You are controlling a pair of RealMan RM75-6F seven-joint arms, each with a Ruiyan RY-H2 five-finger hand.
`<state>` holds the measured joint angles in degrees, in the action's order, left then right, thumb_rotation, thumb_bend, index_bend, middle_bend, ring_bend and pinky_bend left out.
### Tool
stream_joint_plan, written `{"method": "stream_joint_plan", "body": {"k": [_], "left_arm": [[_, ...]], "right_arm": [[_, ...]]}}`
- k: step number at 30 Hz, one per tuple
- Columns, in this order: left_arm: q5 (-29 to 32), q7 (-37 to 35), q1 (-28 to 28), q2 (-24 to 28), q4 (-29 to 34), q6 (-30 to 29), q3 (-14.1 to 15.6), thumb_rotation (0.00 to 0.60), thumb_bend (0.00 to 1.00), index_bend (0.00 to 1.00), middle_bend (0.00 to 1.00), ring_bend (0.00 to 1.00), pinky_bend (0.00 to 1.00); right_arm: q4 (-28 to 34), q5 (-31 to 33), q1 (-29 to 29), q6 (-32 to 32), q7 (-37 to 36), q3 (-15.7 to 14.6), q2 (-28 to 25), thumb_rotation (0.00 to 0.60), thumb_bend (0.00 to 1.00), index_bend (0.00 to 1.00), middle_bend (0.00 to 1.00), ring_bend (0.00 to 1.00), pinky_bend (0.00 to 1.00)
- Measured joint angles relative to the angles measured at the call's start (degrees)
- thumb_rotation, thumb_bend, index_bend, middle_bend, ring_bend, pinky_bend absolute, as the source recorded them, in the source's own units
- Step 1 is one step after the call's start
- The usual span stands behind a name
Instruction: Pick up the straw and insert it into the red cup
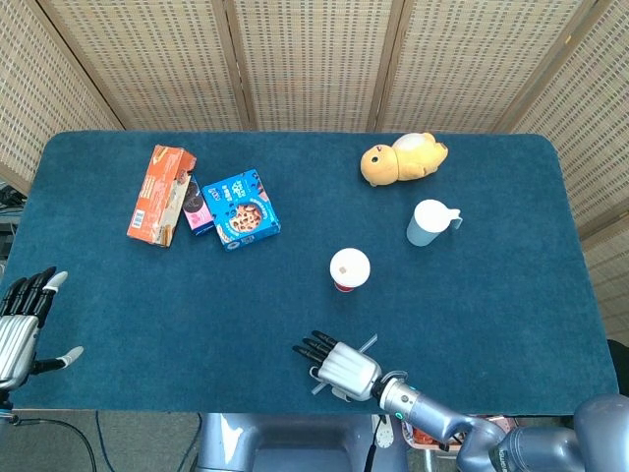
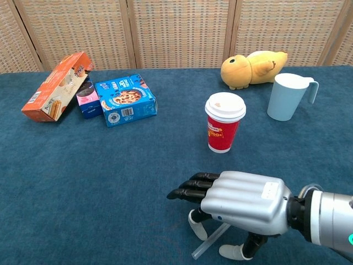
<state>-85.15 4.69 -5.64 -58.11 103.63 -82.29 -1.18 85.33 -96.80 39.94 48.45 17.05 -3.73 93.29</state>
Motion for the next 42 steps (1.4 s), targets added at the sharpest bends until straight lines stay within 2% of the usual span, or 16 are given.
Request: {"method": "stream_joint_plan", "body": {"k": [21,28,32,42], "left_arm": [[0.11,-0.20,-0.14,0.10,0.05,0.22,0.07,0.600,0.12,0.00,0.00,0.00,0.00],[0.22,-0.11,-0.19,0.04,0.07,0.28,0.06,0.600,0.12,0.00,0.00,0.00,0.00],[0.27,-0.15,-0.21,0.06,0.05,0.34,0.07,0.600,0.12,0.00,0.00,0.00,0.00],[0.38,-0.54,-0.33,0.15,0.03,0.60,0.08,0.600,0.12,0.00,0.00,0.00,0.00]], "right_arm": [[-2.57,-0.34,0.15,2.10,-2.63,-1.61,0.63,0.600,0.46,0.54,0.11,0.00,0.00],[-3.45,-0.87,0.11,3.05,-4.06,-2.09,1.05,0.600,0.48,0.64,0.12,0.00,0.00],[-3.66,-1.00,0.05,3.67,-5.08,-2.17,1.24,0.600,0.48,0.66,0.13,0.00,0.00],[-0.60,-1.07,0.27,5.98,-8.35,-0.92,-0.08,0.600,0.50,0.67,0.14,0.00,0.00]]}}
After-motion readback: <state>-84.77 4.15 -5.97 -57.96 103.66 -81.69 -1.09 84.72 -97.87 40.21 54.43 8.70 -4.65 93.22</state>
